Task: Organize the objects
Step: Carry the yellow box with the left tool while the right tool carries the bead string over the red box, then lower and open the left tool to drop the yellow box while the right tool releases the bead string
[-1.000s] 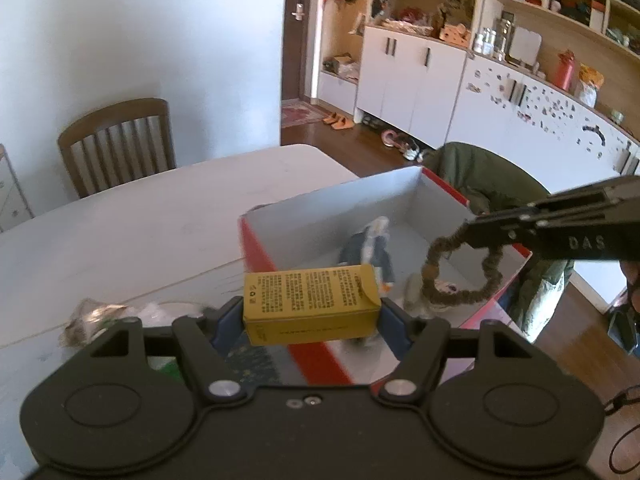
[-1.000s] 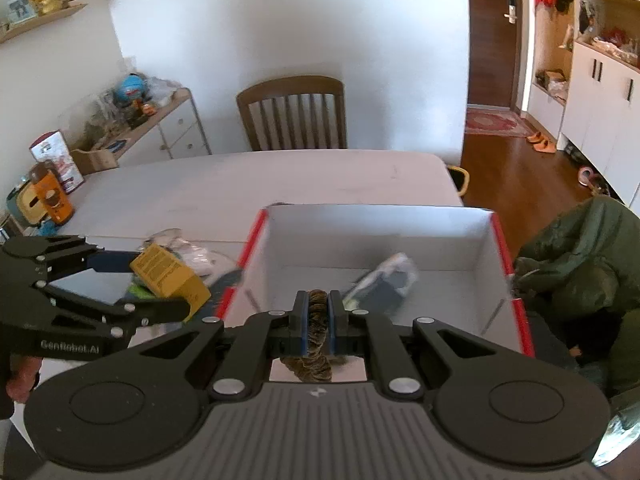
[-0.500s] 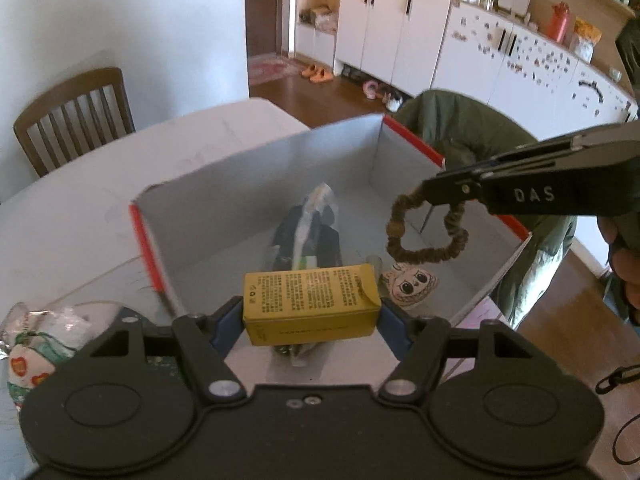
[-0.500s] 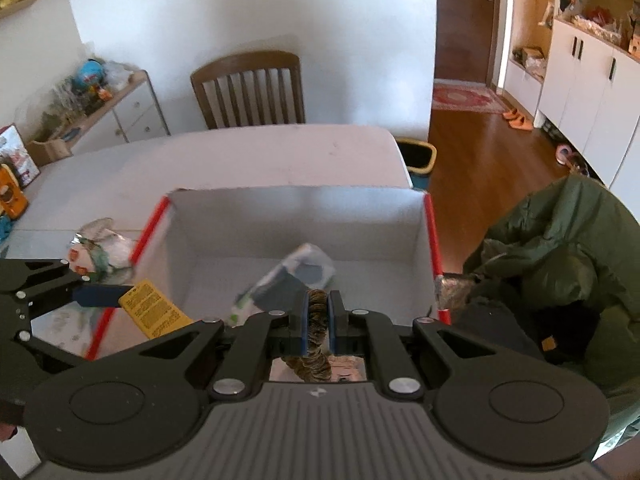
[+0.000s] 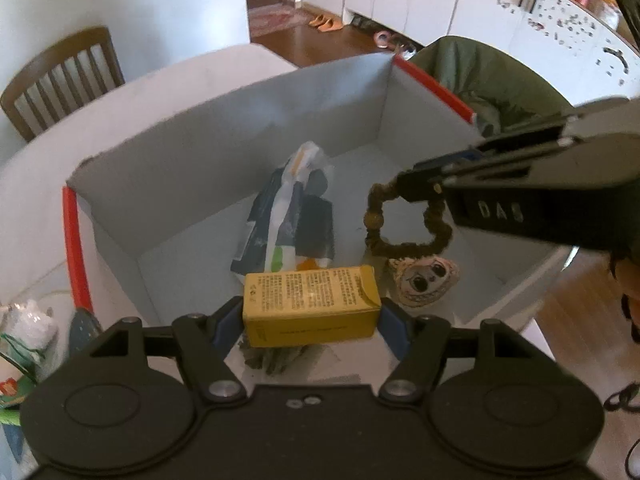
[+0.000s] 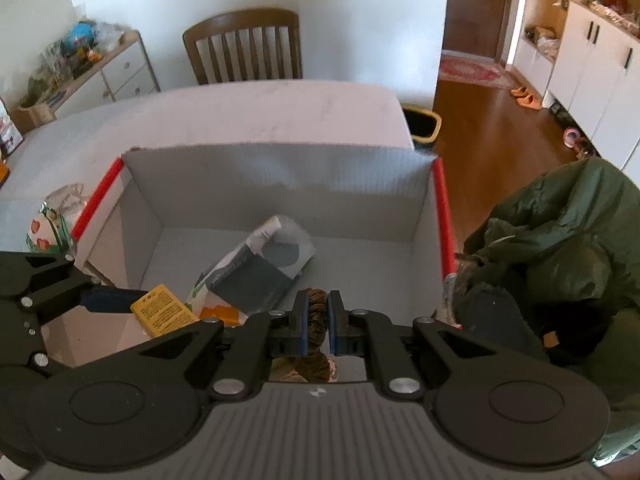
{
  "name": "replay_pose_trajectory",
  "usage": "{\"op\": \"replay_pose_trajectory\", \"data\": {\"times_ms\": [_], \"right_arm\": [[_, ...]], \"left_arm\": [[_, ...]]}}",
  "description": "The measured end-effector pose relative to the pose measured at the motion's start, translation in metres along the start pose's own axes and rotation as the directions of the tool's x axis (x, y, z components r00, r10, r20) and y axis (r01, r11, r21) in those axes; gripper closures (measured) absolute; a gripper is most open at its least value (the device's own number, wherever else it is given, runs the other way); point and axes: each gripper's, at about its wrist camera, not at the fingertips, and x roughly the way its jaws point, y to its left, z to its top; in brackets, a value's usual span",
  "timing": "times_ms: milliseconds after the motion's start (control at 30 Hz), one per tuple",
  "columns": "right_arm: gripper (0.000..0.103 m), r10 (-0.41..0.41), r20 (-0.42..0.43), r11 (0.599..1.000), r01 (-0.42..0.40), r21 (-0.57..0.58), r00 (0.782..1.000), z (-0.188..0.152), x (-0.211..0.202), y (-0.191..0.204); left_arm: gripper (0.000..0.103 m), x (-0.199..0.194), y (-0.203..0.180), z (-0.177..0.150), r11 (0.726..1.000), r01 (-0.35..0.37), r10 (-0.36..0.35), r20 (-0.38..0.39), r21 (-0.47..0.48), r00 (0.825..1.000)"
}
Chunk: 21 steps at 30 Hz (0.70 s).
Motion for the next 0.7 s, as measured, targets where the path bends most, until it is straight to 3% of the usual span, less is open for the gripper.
{"op": "replay_pose_trajectory", "data": {"times_ms": [333, 700], "right_arm": [[0.094, 0.001, -0.064, 0.998, -0.005, -0.064, 0.998, -0.010, 0.020, 0.004], [0.094, 0.023, -0.036, 0.997, -0.026, -0.075, 0.999, -0.010, 0.009, -0.001]], "left_arm": [[0.033, 0.024, 0.005, 0.006, 1.000, -0.012, 0.011, -0.062, -0.027, 0.998], [0.029, 0.026, 0.007, 0.010, 1.000, -0.009, 0.007, -0.114, -0.015, 0.993]]}}
